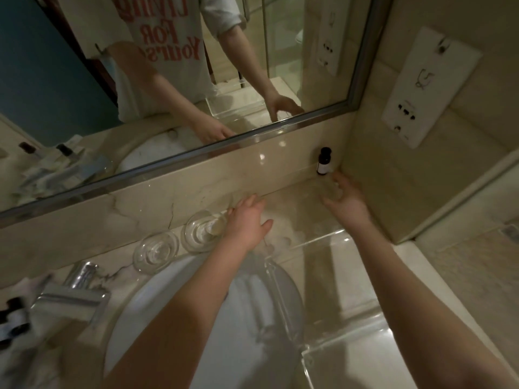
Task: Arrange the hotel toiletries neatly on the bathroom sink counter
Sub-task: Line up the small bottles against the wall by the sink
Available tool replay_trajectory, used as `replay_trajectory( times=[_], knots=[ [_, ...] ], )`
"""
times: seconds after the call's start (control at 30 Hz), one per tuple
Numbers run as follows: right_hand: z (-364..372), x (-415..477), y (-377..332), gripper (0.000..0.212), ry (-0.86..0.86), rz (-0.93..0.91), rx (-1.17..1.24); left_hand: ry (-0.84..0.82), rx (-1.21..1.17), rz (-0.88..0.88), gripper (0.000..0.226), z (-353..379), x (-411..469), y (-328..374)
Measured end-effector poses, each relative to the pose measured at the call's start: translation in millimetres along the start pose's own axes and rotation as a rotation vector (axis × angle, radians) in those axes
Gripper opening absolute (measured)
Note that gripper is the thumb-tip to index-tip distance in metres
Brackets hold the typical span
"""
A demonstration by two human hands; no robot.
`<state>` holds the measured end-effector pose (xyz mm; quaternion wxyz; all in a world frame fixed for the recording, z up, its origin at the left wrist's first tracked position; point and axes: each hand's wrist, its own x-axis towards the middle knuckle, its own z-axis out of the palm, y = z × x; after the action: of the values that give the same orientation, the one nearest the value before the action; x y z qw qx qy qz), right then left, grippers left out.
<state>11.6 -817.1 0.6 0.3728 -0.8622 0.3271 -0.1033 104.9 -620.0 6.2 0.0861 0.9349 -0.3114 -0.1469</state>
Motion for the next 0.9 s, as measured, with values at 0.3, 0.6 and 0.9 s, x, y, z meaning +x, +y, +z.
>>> replay_trajectory(
  times=[0.3, 0.6, 0.9],
  knots=[
    [11.7, -100.9, -30.7, 0.055, -0.005, -0.310, -0.205, 0.131, 0.032, 0.019, 0.060, -15.9, -86.7, -21.4],
    [73.6, -201.7, -78.4, 0.055, -0.177, -0.533, -0.417, 0.087, 0.004, -0.103, 0.061, 1.2, -206.0, -92.1],
    [165.6, -281.7, -148.7, 0.060, -0.429, -0.664, -0.594, 0.053, -0.011, -0.330, 0.060, 15.3, -309.3, -196.6]
  ],
)
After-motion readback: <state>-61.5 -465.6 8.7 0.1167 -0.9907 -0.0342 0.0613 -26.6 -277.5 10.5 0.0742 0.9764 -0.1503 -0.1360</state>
